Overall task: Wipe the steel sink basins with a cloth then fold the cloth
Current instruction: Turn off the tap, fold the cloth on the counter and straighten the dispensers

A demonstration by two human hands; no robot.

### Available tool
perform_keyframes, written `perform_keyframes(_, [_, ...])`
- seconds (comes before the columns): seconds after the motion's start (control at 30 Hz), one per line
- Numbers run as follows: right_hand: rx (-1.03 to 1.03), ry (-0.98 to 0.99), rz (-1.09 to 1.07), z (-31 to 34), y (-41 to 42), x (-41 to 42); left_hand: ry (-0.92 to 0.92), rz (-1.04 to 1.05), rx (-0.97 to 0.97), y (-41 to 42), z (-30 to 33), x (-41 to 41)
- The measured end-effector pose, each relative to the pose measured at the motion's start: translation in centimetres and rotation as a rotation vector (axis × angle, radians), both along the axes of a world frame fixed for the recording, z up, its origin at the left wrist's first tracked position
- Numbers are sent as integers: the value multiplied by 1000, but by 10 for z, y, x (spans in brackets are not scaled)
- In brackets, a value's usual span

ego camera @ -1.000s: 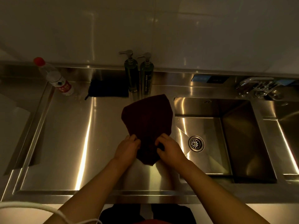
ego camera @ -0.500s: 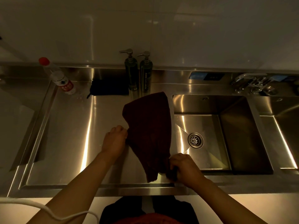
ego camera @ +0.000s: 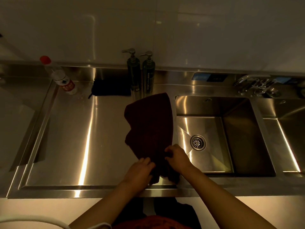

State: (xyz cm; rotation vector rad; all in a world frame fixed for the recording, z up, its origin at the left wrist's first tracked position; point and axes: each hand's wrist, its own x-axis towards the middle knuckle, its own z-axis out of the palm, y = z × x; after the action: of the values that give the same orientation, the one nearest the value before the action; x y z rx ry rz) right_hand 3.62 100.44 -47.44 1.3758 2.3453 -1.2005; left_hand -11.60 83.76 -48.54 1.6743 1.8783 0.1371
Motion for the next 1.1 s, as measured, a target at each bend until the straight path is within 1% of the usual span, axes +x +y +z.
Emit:
perform_keyframes(0.1, [-2, -25, 12, 6, 2, 0, 10, 23, 36, 1, 0, 0])
perform_keyframes(0.23, [-4, -47, -6, 26, 23, 10, -100, 90, 72, -8, 13, -22])
perform_keyframes(0.3, [-29, -148, 5, 35, 38, 21, -146, 123, 82, -21, 20, -38])
perform_keyframes(0.4, [-138, -289, 52, 40, 46, 40, -165, 137, 39, -46, 23, -58])
perform_keyframes(0.5, [-87, -329, 172, 34, 33, 41, -121, 111, -63, -65, 17, -67])
perform_keyframes(0.6, [39, -220, 96, 30, 27, 28, -97, 98, -141, -64, 14, -69])
perform_keyframes(0.67, [98, -120, 65, 30, 29, 13, -122, 156, -102, -53, 18, -70])
perform_keyframes(0.8, [143, 10, 144, 29, 39, -22, -115, 294, 47, -11, 26, -77])
perform_keyframes(0.9, [216, 15, 214, 27, 57, -49, -86, 360, 118, 29, 29, -85])
perform_keyframes(0.97, [263, -6, 264, 24, 72, -67, -69, 354, 133, 53, 27, -92])
perform_keyframes(1.1, [313, -29, 316, 17, 104, -96, 49, 331, 53, 88, 8, -115])
